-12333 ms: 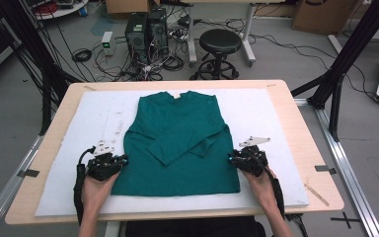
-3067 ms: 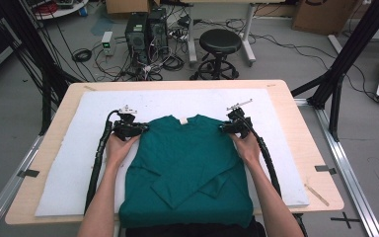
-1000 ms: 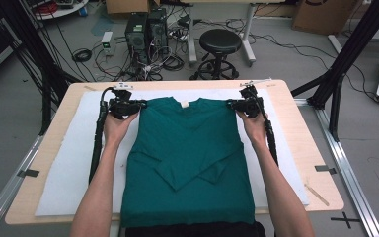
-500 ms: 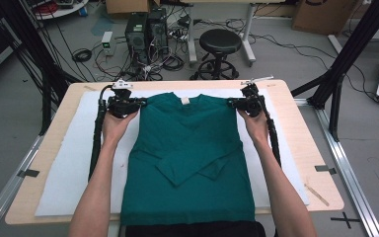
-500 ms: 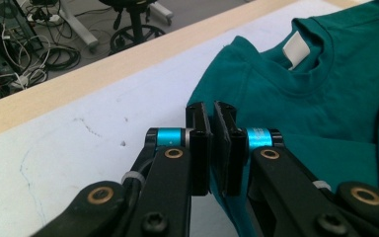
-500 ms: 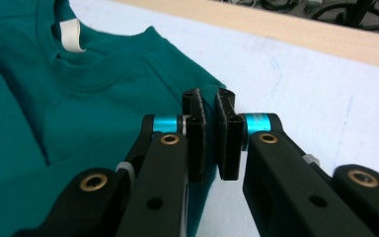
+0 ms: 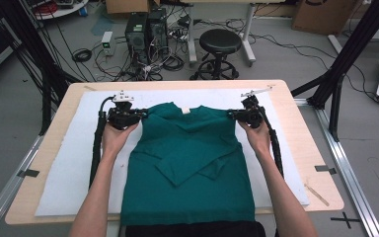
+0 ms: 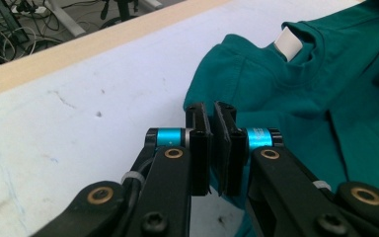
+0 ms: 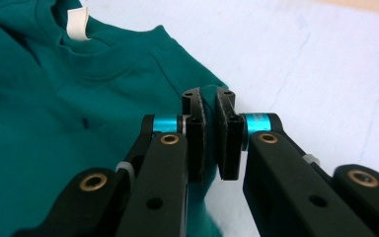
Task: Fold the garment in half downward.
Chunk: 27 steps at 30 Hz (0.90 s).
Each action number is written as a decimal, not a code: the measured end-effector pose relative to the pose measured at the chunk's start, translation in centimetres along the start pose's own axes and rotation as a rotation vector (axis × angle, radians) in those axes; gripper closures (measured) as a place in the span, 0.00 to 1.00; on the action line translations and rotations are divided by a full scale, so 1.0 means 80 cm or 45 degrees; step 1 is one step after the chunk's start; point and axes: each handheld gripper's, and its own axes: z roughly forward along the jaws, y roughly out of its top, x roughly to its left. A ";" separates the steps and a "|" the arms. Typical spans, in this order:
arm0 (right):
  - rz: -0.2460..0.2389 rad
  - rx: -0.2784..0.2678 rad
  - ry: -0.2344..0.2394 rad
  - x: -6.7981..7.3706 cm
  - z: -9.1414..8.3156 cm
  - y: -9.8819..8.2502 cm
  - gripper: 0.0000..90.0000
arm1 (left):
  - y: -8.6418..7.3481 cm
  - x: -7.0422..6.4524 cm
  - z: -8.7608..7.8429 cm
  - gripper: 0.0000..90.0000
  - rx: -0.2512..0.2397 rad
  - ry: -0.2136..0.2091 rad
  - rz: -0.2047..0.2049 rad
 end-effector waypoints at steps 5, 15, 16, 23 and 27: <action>-0.041 -0.012 -0.007 0.010 -0.006 -0.015 0.95 | -0.022 -0.008 -0.004 0.95 0.010 -0.003 0.001; -0.104 0.000 -0.010 0.029 -0.023 -0.049 0.95 | -0.048 -0.035 -0.022 0.95 0.004 -0.045 0.049; -0.114 -0.001 -0.012 0.032 -0.026 -0.052 0.95 | -0.050 -0.038 -0.025 0.95 -0.003 -0.049 0.051; -0.118 -0.038 0.028 0.044 -0.045 -0.080 0.95 | -0.071 -0.055 -0.047 0.95 -0.033 -0.083 0.053; -0.094 -0.054 0.060 0.043 -0.050 -0.100 0.95 | -0.082 -0.061 -0.056 0.95 -0.039 -0.093 0.043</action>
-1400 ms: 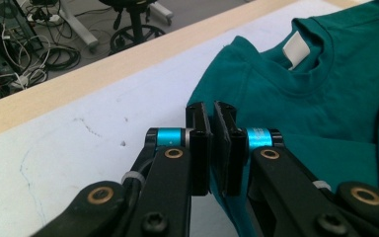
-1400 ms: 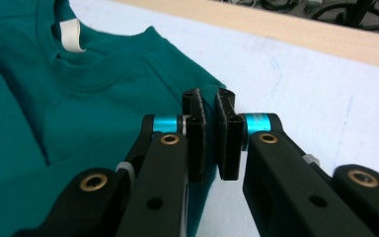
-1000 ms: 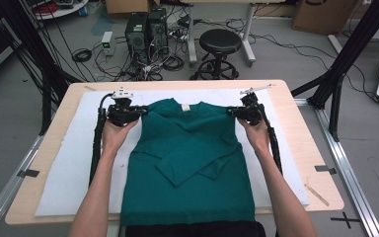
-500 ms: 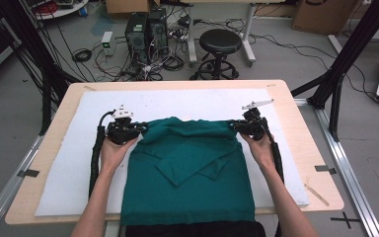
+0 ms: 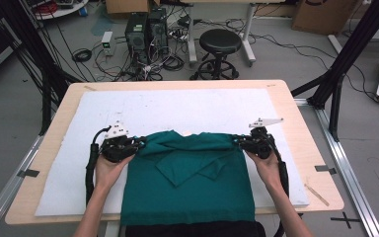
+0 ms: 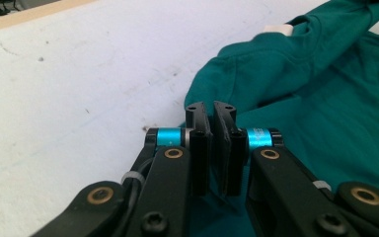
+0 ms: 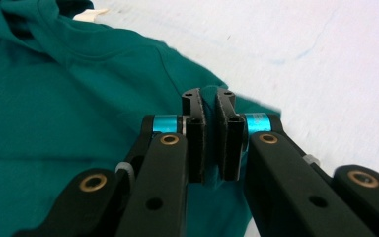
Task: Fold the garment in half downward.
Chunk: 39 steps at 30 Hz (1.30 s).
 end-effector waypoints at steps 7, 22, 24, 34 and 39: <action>0.007 -0.005 0.036 0.009 -0.013 -0.023 0.95 | -0.024 -0.014 -0.007 0.95 0.031 -0.053 -0.050; -0.020 0.023 0.081 0.037 -0.041 -0.067 0.95 | -0.056 -0.046 -0.040 0.95 0.041 -0.119 -0.034; -0.033 0.022 0.076 0.042 -0.045 -0.072 0.95 | -0.060 -0.051 -0.045 0.95 0.036 -0.121 -0.036; -0.011 0.049 0.129 0.052 -0.054 -0.098 0.95 | -0.075 -0.060 -0.053 0.95 0.068 -0.142 -0.054; -0.005 0.071 0.128 0.053 -0.050 -0.105 0.88 | -0.078 -0.057 -0.054 0.88 0.062 -0.181 -0.084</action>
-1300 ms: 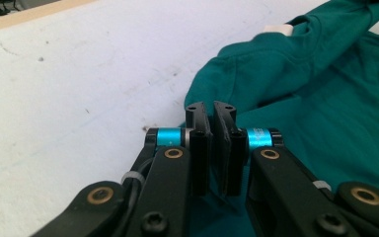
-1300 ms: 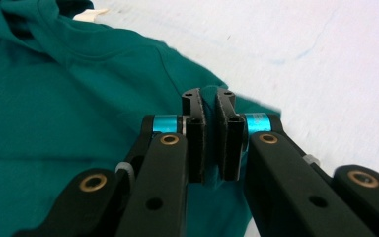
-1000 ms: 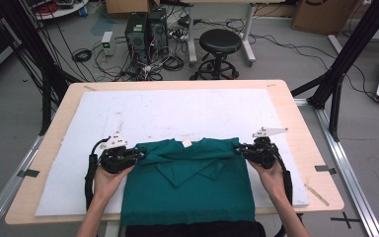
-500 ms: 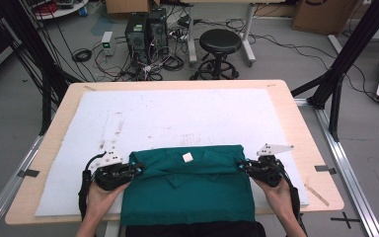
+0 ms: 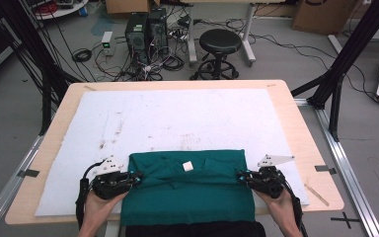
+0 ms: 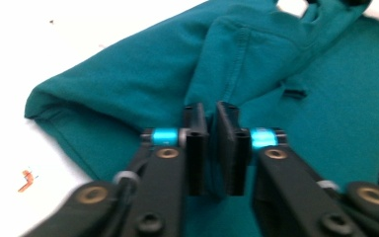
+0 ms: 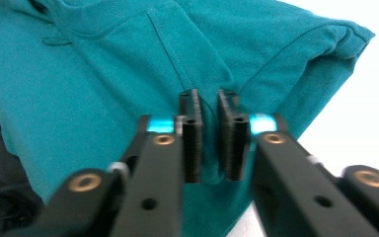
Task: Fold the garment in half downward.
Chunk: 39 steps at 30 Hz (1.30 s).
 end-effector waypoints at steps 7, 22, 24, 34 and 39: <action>0.037 -0.067 0.070 0.000 -0.004 0.024 0.63 | 0.030 0.005 -0.001 0.66 -0.083 -0.043 -0.013; 0.040 0.102 0.073 0.001 0.057 0.062 0.65 | 0.062 0.005 0.071 0.72 0.123 -0.116 -0.028; 0.036 0.108 0.091 0.001 0.056 0.061 0.77 | 0.062 0.003 0.069 0.80 0.124 -0.129 -0.013; 0.020 0.064 0.207 0.006 0.034 0.044 0.99 | 0.052 -0.014 0.041 0.97 0.071 -0.221 0.024; -0.015 0.048 0.231 0.019 0.018 0.031 0.99 | 0.038 -0.026 0.024 0.98 0.043 -0.248 0.030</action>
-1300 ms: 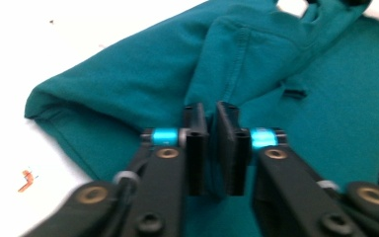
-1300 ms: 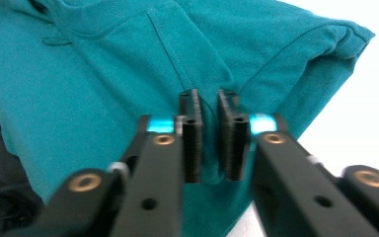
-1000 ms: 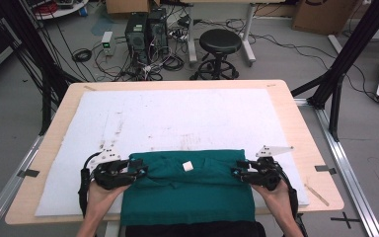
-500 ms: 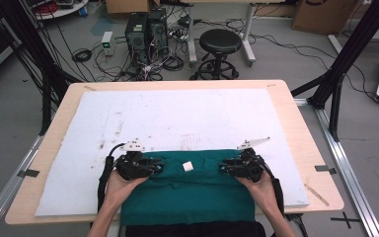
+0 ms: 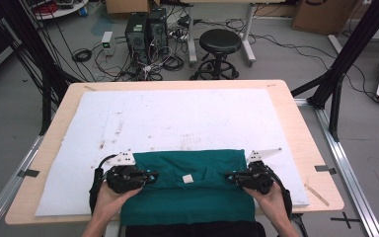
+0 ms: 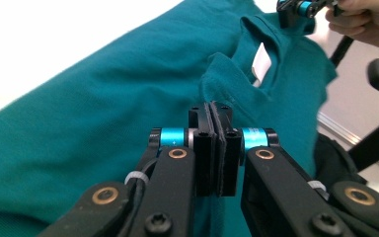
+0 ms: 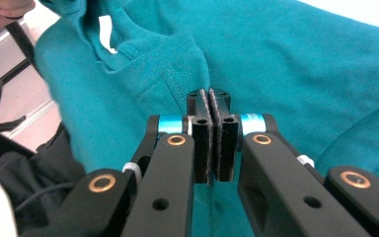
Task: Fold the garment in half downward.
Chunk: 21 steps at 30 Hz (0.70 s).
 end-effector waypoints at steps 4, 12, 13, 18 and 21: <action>-0.033 -0.005 0.026 0.013 -0.006 -0.011 0.99 | -0.012 -0.016 -0.008 0.98 -0.002 -0.010 0.026; -0.079 -0.011 0.059 0.035 -0.014 -0.029 0.99 | -0.028 -0.039 -0.023 0.98 -0.019 -0.008 0.075; -0.085 -0.008 0.062 0.036 -0.015 -0.030 0.99 | -0.029 -0.041 -0.024 0.98 -0.016 -0.005 0.085; -0.107 0.001 0.086 0.042 -0.016 -0.037 0.99 | -0.038 -0.049 -0.026 0.98 -0.008 -0.011 0.091; -0.110 0.001 0.100 0.044 -0.017 -0.040 0.99 | -0.044 -0.052 -0.027 0.98 -0.005 -0.015 0.085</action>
